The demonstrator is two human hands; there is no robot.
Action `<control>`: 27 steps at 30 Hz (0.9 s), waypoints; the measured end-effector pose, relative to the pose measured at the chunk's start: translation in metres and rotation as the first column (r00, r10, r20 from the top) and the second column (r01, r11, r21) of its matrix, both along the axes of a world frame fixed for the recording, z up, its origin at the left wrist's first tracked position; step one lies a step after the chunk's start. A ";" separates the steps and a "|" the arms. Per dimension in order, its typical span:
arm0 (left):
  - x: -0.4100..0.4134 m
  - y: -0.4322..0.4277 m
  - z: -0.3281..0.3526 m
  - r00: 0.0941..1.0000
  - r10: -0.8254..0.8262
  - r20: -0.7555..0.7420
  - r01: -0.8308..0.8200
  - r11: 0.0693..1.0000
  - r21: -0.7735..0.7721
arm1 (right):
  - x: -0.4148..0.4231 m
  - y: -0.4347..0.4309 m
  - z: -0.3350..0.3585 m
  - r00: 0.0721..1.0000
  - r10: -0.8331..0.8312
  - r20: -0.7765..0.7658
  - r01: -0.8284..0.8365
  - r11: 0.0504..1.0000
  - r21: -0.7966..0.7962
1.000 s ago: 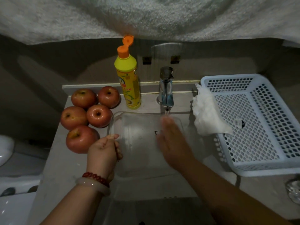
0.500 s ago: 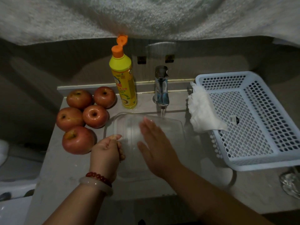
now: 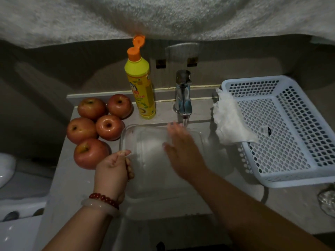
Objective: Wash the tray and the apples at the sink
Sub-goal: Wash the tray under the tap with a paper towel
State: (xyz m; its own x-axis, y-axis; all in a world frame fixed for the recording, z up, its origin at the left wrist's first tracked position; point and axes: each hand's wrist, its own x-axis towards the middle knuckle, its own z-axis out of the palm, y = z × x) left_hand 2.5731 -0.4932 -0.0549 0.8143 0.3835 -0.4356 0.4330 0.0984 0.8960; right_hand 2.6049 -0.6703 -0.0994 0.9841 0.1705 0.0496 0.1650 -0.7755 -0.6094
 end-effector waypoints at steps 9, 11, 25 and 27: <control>0.005 0.010 -0.001 1.000 -0.006 -0.023 0.005 1.000 -0.024 | -0.041 0.006 0.007 0.994 0.103 -0.039 -0.106 0.990 -0.096; 0.004 0.007 0.000 1.000 -0.011 -0.021 0.011 1.000 -0.023 | -0.029 0.013 0.009 0.991 0.131 -0.002 -0.130 0.987 -0.096; -0.004 0.011 -0.008 0.999 -0.019 0.039 0.023 0.995 -0.095 | -0.008 -0.003 0.019 0.993 0.091 0.071 -0.074 0.974 -0.212; -0.008 0.015 -0.009 0.999 -0.006 0.050 0.010 0.996 -0.085 | 0.007 -0.021 0.016 0.998 -0.031 0.050 0.040 0.981 -0.190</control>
State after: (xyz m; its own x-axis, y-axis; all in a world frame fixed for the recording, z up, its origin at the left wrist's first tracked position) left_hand 2.5656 -0.4780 -0.0641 0.8386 0.3397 -0.4258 0.3896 0.1721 0.9048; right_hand 2.6116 -0.6909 -0.0830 0.9871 0.1463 0.0658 0.1602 -0.8824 -0.4423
